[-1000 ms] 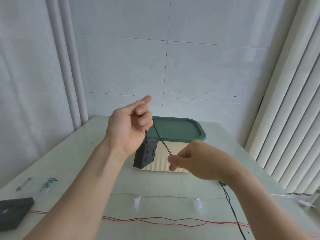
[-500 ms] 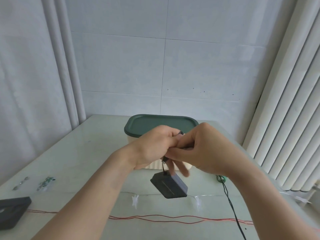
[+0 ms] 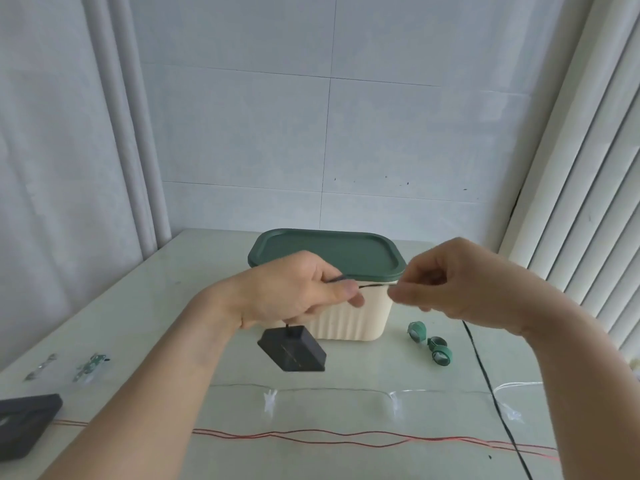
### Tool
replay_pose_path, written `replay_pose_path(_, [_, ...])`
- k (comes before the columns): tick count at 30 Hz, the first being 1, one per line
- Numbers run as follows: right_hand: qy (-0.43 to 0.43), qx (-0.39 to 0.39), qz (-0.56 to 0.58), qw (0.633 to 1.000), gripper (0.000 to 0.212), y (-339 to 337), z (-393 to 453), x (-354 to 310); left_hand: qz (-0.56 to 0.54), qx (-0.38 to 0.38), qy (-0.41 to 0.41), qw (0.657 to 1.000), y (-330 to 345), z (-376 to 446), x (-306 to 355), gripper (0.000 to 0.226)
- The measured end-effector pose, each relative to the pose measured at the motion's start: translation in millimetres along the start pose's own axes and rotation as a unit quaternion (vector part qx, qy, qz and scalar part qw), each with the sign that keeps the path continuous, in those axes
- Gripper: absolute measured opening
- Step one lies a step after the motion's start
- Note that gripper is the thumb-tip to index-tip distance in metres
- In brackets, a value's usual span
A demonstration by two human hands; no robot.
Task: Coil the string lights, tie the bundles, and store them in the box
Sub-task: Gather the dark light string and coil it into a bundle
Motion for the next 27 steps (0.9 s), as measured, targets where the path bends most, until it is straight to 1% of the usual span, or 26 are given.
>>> replay_pose_path(3, [-0.026, 0.082, 0.143, 0.986, 0.026, 0.4, 4.6, -0.2, -0.03, -0.064, -0.008, 0.998, 5.7, 0.9, -2.4, 0.049])
replay_pose_path(5, [-0.017, 0.101, 0.173, 0.98, 0.028, 6.9, 11.0, 1.2, -0.089, -0.066, 0.016, 0.994, 3.7, 2.3, -3.2, 0.05])
replay_pose_path(7, [-0.003, 0.08, 0.179, 0.981, 0.032, 15.7, 15.8, 3.0, -0.168, -0.033, 0.035, 0.985, -3.1, 2.0, -2.7, 0.046])
replay_pose_path(10, [-0.005, 0.007, 0.216, 0.976, 0.04, 28.6, 18.8, 1.6, -0.273, 0.043, 0.042, 0.96, -13.5, 3.5, -2.8, 0.042])
replay_pose_path(12, [-0.011, 0.015, 0.243, 0.97, 0.036, 32.1, 20.8, -1.0, -0.292, 0.091, 0.023, 0.952, -17.4, 5.6, -5.1, 0.043])
replay_pose_path(14, [-0.01, 0.049, 0.272, 0.961, 0.032, 33.0, 24.7, -0.2, -0.295, 0.11, 0.0, 0.949, -17.9, 7.4, -6.9, 0.042])
replay_pose_path(15, [-0.01, 0.061, 0.281, 0.958, 0.031, 33.3, 26.0, 0.5, -0.314, 0.114, -0.009, 0.943, -17.8, 7.3, -7.3, 0.041])
replay_pose_path(17, [-0.01, 0.053, 0.284, 0.957, 0.032, 34.5, 26.2, 0.6, -0.377, 0.123, -0.006, 0.918, -19.2, 7.0, -6.8, 0.038])
replay_pose_path(20, [0.006, -0.036, 0.271, 0.962, 0.039, 39.6, 22.3, -1.9, -0.468, 0.165, 0.007, 0.868, -25.7, 7.2, -8.1, 0.035])
replay_pose_path(22, [0.02, -0.093, 0.264, 0.96, 0.041, 42.5, 20.6, -2.4, -0.523, 0.212, 0.003, 0.826, -32.1, 6.6, -12.2, 0.034])
replay_pose_path(23, [0.02, -0.107, 0.249, 0.962, 0.041, 43.4, 20.0, -2.5, -0.549, 0.232, 0.0, 0.803, -34.7, 5.7, -14.1, 0.035])
replay_pose_path(25, [0.02, -0.109, 0.202, 0.973, 0.038, 44.5, 19.7, -3.1, -0.585, 0.253, -0.003, 0.77, -36.9, 4.7, -14.6, 0.037])
replay_pose_path(27, [0.032, -0.077, 0.149, 0.985, 0.037, 46.2, 21.1, -4.8, -0.601, 0.254, -0.005, 0.758, -34.9, 5.4, -12.6, 0.039])
Point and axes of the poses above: each hand's wrist, its own z-axis towards the middle knuckle, its own y-axis out of the palm, x = y × z, the point moved 2 cm from there along z, towards the middle knuckle, and after that the axes turned 3 degrees about -y, right-handed, at the moved point
